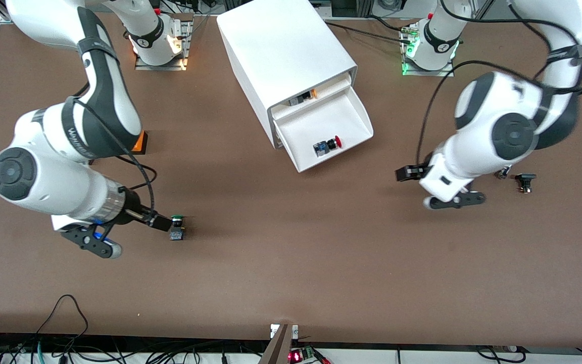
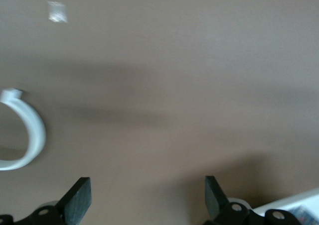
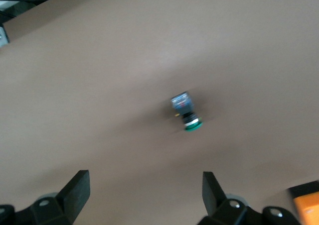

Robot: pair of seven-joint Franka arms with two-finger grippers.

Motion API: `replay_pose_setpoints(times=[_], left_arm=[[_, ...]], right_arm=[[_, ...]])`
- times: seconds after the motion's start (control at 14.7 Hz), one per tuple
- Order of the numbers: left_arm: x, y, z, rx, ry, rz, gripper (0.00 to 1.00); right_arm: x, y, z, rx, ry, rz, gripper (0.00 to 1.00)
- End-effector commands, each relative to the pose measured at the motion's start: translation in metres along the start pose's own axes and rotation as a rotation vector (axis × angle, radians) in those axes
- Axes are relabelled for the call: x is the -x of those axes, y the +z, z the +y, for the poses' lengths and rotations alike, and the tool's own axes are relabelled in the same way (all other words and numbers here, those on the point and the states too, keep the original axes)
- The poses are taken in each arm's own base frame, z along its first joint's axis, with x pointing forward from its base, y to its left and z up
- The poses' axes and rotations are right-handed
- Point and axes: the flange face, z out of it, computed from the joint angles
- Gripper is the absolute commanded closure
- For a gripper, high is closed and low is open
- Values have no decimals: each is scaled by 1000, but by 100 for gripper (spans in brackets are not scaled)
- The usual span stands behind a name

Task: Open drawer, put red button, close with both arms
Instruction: 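Withdraw the right gripper to rest while the left gripper reaches the drawer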

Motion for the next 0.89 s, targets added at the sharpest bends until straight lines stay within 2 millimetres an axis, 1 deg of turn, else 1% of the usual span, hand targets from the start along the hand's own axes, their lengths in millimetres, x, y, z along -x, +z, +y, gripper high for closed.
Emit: replay_pose_setpoints(times=[0.0, 0.07, 0.2, 0.27, 0.34, 0.41, 0.48, 0.61, 0.75, 0.82], left_arm=[[29, 49, 30, 31, -79, 34, 0], [35, 62, 40, 39, -109, 43, 0], [47, 85, 63, 46, -164, 39, 0], [57, 95, 79, 49, -191, 39, 0], [64, 107, 89, 50, -219, 31, 0], [70, 114, 96, 46, -214, 24, 0], [75, 121, 98, 36, -210, 13, 0], [84, 121, 102, 17, -203, -1, 0], [102, 122, 107, -27, -185, -39, 0], [106, 121, 110, -32, -182, -48, 0]], right_arm=[[9, -25, 42, 24, -120, -9, 0], [10, -30, 56, 31, -147, -9, 0], [19, -46, 71, 62, -205, 3, 0], [24, -55, 85, 81, -223, 12, 0], [25, -66, 108, 91, -226, 16, 0], [37, -77, 111, 88, -263, 23, 0], [45, -86, 118, 106, -285, 38, 0], [60, -103, 131, 138, -292, 61, 0], [78, -119, 144, 132, -287, 75, 0], [86, -125, 149, 130, -291, 81, 0]])
